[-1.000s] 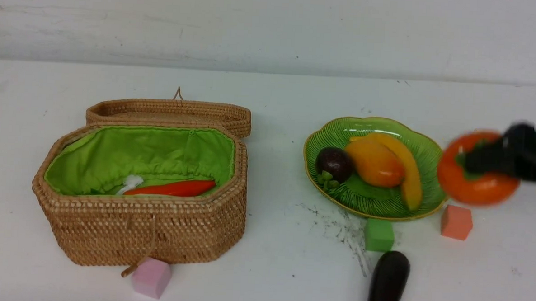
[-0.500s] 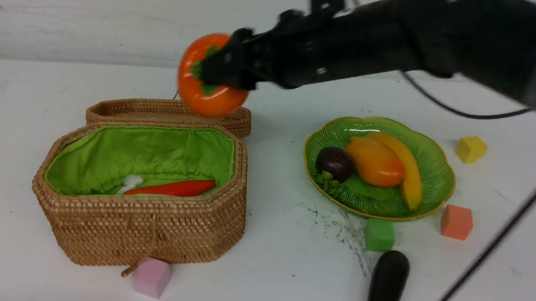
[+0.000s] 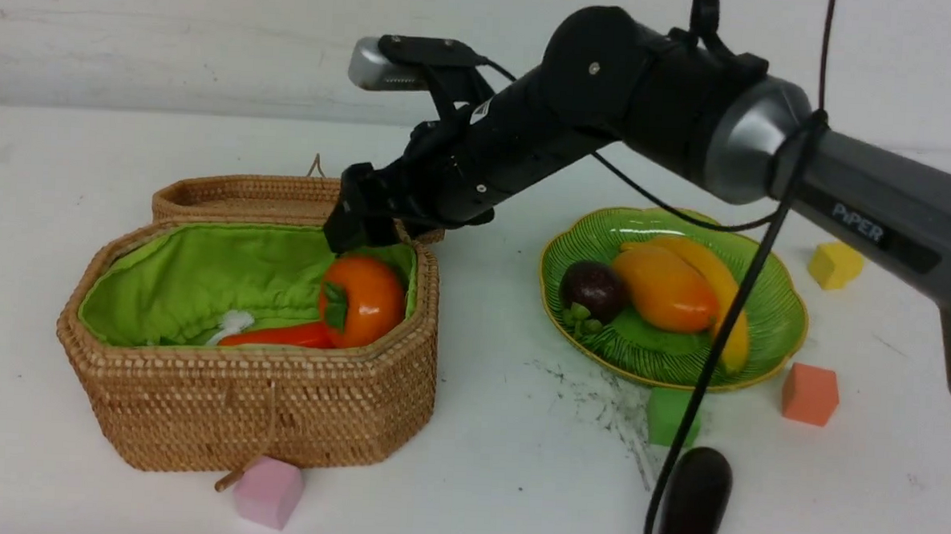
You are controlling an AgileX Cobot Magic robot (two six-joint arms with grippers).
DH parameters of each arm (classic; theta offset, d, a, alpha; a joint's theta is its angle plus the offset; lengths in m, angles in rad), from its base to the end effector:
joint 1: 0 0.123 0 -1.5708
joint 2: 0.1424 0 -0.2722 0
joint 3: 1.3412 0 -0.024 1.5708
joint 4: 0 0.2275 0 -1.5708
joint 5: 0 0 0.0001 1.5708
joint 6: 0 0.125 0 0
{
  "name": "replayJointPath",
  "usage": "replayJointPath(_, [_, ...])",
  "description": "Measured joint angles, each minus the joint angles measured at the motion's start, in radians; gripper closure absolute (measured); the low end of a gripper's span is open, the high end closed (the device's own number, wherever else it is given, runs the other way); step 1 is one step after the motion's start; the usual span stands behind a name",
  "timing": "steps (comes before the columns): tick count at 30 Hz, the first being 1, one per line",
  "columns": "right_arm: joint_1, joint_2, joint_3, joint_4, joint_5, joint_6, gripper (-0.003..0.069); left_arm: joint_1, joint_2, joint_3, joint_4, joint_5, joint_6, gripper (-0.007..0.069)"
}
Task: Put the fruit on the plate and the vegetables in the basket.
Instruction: Use the right arm to grab a tomato and put it into the left basket, then use the right arm to grab an eggplant and put it into the right plate
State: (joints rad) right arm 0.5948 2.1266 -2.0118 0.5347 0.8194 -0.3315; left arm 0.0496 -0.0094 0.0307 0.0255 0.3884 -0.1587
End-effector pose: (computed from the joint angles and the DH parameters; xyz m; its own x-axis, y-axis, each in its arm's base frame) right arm 0.3765 0.3110 0.2682 -0.6160 -0.3577 -0.7019 -0.7096 0.6389 0.2971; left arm 0.0740 0.0049 0.1583 -0.3057 -0.1500 -0.9402 -0.1008 0.9871 -0.1247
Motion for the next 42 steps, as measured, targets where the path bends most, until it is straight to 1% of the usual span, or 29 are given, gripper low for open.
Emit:
replayJointPath(1, [-0.005,-0.026,0.000,-0.066,0.047,0.008,-0.0008,0.000,0.000,0.000,0.000,0.000,0.000,0.0386])
replayJointPath(3, [-0.017,-0.068,0.001,-0.127,0.106,0.028,0.0004,0.000,0.000,0.000,0.000,0.000,0.000,0.0386])
replayJointPath(5, [-0.047,-0.157,0.029,-0.202,0.160,0.092,0.0025,0.000,0.000,0.000,0.000,0.000,0.000,0.0386])
replayJointPath(7, [-0.081,-0.259,0.086,-0.259,0.175,0.170,0.0045,0.000,0.000,0.000,0.000,0.000,0.000,0.0386])
replayJointPath(9, [-0.117,-0.382,0.185,-0.324,0.182,0.266,0.0071,0.000,0.000,0.000,0.000,0.000,0.000,0.0386])
replayJointPath(10, [-0.123,-0.407,0.208,-0.338,0.184,0.285,0.0074,0.000,0.000,0.000,0.000,0.000,0.000,0.0386])
replayJointPath(11, [-0.138,-0.501,0.312,-0.388,0.188,0.357,0.0092,0.000,0.000,0.000,0.000,0.000,0.000,0.0386])
replayJointPath(13, [-0.145,-0.581,0.427,-0.432,0.189,0.431,0.0105,0.000,0.000,0.000,0.000,0.000,0.000,0.0386])
replayJointPath(14, [-0.145,-0.633,0.527,-0.463,0.189,0.497,0.0109,0.000,0.000,0.000,0.000,0.000,0.000,0.0386])
replayJointPath(17, [-0.145,-0.676,0.703,-0.490,0.192,0.628,0.0111,0.000,0.000,0.000,0.000,0.000,0.000,0.0386])
replayJointPath(20, [-0.145,-0.662,0.828,-0.497,0.181,0.738,0.0109,0.000,0.000,0.000,0.000,0.000,0.000,0.0386])
replayJointPath(21, [-0.145,-0.644,0.887,-0.498,0.148,0.800,0.0109,0.000,0.000,0.000,0.000,0.000,0.000,0.0386])
replayJointPath(24, [-0.145,-0.604,0.949,-0.498,0.069,0.875,0.0109,0.000,0.000,0.000,0.000,0.000,0.000,0.0386])
replayJointPath(26, [-0.145,-0.570,0.974,-0.500,0.015,0.897,0.0109,0.000,0.000,0.000,0.000,0.000,0.000,0.0386])
replayJointPath(30, [-0.145,-0.492,0.989,-0.501,-0.027,0.905,0.0109,0.000,0.000,0.000,0.000,0.000,0.000,0.0386])
replayJointPath(34, [-0.145,-0.426,0.989,-0.467,-0.074,0.904,0.0109,0.000,0.000,0.000,0.000,0.000,0.000,0.0386])
replayJointPath(36, [-0.144,-0.373,0.989,-0.452,-0.121,0.880,0.0109,0.000,0.000,0.000,0.000,0.000,0.000,0.0386])
replayJointPath(39, [-0.144,-0.325,0.986,-0.458,-0.122,0.834,0.0110,0.000,0.000,0.000,0.000,0.000,0.000,0.0386])
replayJointPath(41, [-0.143,-0.315,0.978,-0.459,-0.106,0.794,0.0126,0.000,0.000,0.000,0.000,0.000,0.000,0.0386])
replayJointPath(42, [-0.142,-0.311,0.975,-0.460,-0.095,0.766,0.0146,0.000,0.000,0.000,0.000,0.000,0.000,0.0386])
